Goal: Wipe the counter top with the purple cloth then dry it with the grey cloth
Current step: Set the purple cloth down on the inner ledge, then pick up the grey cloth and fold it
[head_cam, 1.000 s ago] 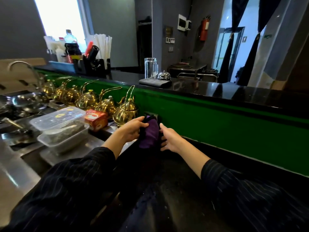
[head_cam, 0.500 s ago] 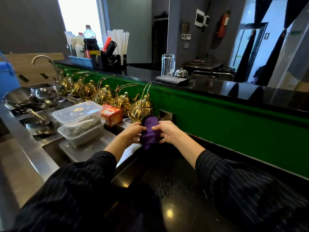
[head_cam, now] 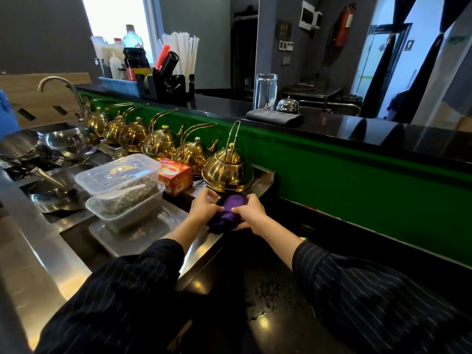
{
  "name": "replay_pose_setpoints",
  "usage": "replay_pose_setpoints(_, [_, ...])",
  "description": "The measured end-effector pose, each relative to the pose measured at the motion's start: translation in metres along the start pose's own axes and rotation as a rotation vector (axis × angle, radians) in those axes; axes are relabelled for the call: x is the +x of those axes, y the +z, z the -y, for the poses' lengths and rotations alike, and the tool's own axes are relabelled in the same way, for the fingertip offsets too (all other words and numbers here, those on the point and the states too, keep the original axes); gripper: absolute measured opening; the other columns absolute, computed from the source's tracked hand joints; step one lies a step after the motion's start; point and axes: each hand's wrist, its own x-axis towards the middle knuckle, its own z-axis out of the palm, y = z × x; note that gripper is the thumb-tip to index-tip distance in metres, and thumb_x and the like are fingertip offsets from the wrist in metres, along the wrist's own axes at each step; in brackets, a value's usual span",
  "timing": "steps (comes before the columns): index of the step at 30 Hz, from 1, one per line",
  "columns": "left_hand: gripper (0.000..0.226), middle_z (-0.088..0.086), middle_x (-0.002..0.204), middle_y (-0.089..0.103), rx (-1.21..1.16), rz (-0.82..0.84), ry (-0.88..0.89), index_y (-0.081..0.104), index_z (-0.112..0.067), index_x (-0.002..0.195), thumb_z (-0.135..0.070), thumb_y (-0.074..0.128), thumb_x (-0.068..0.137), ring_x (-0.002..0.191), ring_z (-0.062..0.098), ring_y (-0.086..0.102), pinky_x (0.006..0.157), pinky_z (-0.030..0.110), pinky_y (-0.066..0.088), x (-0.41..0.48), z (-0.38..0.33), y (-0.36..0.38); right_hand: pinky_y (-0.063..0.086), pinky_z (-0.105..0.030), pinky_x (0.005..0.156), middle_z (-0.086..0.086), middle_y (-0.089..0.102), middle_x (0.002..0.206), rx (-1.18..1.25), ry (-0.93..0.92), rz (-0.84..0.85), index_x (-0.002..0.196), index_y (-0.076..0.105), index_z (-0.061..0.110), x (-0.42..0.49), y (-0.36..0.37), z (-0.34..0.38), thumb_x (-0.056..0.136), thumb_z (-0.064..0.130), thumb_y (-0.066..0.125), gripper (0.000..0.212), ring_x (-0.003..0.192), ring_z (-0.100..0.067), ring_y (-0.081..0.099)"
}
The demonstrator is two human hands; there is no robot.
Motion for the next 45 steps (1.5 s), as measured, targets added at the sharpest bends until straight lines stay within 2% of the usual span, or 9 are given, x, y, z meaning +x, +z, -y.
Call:
replay_pose_setpoints(7, [0.033,0.010,0.112,0.060,0.349,0.179,0.228,0.057,-0.010,0.103,-0.008,0.074,0.076,0.102,0.020,0.057,0.072,0.023,0.048,0.022,0.001,-0.010,0.063,-0.039,0.070,-0.011,0.028,0.140,-0.475,-0.275,-0.113,0.140,0.042,0.012,0.011,0.001,-0.030,0.092,0.030,0.062,0.055,0.121,-0.032,0.052])
replay_pose_setpoints(10, [0.042,0.008,0.114,0.059,0.474,0.225,0.278,0.059,-0.007,0.113,-0.005,0.074,0.073,0.107,0.021,0.057,0.088,0.034,0.052,0.032,-0.018,-0.016,0.054,-0.036,0.092,-0.011,0.038,0.131,-0.530,-0.345,-0.135,0.131,0.055,0.011,0.021,-0.016,-0.029,0.089,0.039,0.065,0.051,0.115,-0.027,0.055])
replay_pose_setpoints(18, [0.040,0.009,0.106,0.064,0.351,0.124,0.631,0.060,-0.007,0.114,-0.004,0.071,0.076,0.097,0.021,0.062,0.084,0.029,0.053,0.057,-0.107,0.018,0.048,-0.036,0.088,-0.009,0.058,0.117,-0.665,-0.583,-0.473,0.114,0.065,0.013,0.050,-0.070,0.054,0.087,0.021,0.065,0.027,0.113,-0.027,0.055])
replay_pose_setpoints(23, [0.044,0.014,0.122,0.056,0.403,-0.033,0.769,0.056,-0.004,0.118,0.000,0.065,0.075,0.115,0.025,0.053,0.093,0.024,0.040,0.105,-0.165,0.043,0.043,-0.036,0.092,-0.010,0.050,0.129,-0.876,-0.736,-0.626,0.124,0.054,0.008,0.071,-0.108,0.121,0.089,0.014,0.061,0.037,0.123,-0.029,0.041])
replay_pose_setpoints(28, [0.074,0.015,0.151,0.030,0.562,0.018,0.749,0.032,-0.003,0.142,0.000,0.065,0.076,0.141,0.029,0.027,0.116,0.036,0.027,0.154,-0.196,0.060,0.017,-0.049,0.119,-0.006,0.018,0.161,-1.177,-0.638,-0.504,0.148,0.031,0.009,0.108,-0.139,0.158,0.087,0.032,0.066,0.073,0.149,-0.027,0.013])
replay_pose_setpoints(30, [0.084,0.015,0.158,0.015,0.696,0.074,0.723,0.019,-0.004,0.148,-0.004,0.066,0.079,0.147,0.030,0.011,0.120,0.042,0.017,0.169,-0.203,0.064,0.005,-0.053,0.119,-0.003,0.001,0.165,-1.292,-0.550,-0.401,0.155,0.015,0.014,0.122,-0.147,0.165,0.091,0.042,0.059,0.083,0.152,-0.023,-0.001])
replay_pose_setpoints(33, [0.090,0.011,0.160,0.009,0.836,0.136,0.695,0.008,-0.008,0.150,-0.009,0.064,0.081,0.147,0.029,0.008,0.118,0.049,0.018,0.187,-0.204,0.064,0.001,-0.058,0.118,-0.001,0.006,0.165,-1.343,-0.462,-0.268,0.156,0.010,0.018,0.141,-0.154,0.167,0.095,0.048,0.051,0.079,0.152,-0.021,0.001])
replay_pose_setpoints(40, [0.079,0.012,0.142,0.040,1.017,-0.044,0.849,0.027,-0.013,0.146,-0.016,0.064,0.076,0.128,0.034,0.037,0.109,0.044,0.033,0.192,-0.197,0.063,0.027,-0.053,0.112,-0.006,0.052,0.133,-1.314,-0.728,-0.452,0.129,0.049,0.018,0.144,-0.159,0.158,0.090,0.045,0.059,0.049,0.126,-0.031,0.046])
replay_pose_setpoints(45, [0.061,0.011,0.120,0.046,0.846,0.065,0.932,0.048,-0.017,0.134,-0.009,0.062,0.075,0.115,0.028,0.037,0.096,0.038,0.044,0.173,-0.200,0.053,0.041,-0.043,0.089,-0.012,0.061,0.105,-1.163,-0.857,-0.464,0.102,0.059,0.010,0.119,-0.176,0.160,0.089,0.022,0.060,0.017,0.103,-0.032,0.051])
